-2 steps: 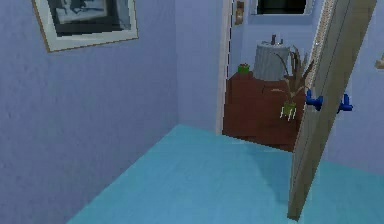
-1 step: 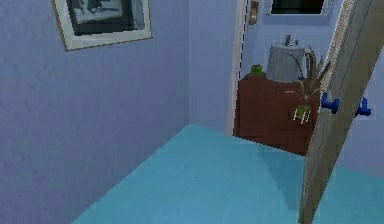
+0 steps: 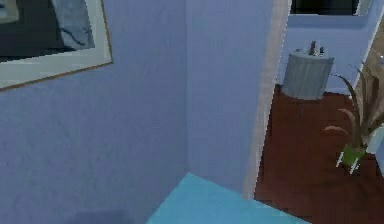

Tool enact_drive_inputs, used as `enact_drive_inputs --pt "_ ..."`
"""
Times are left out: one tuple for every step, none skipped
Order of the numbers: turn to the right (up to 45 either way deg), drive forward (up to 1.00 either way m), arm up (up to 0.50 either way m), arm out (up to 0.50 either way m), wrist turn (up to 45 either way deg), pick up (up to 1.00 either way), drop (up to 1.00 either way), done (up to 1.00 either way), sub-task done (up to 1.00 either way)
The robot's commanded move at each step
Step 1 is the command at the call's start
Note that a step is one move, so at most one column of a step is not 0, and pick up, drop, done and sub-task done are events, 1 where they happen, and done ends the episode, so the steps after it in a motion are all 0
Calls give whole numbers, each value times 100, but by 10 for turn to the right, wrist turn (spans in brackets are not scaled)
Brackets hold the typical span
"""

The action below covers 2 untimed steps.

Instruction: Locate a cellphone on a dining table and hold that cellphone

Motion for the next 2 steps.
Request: enact_drive_inputs --pt "0 20 0 0 0 0 0 0 0" --pt "270 0 0 0 0 0 0 0 0"
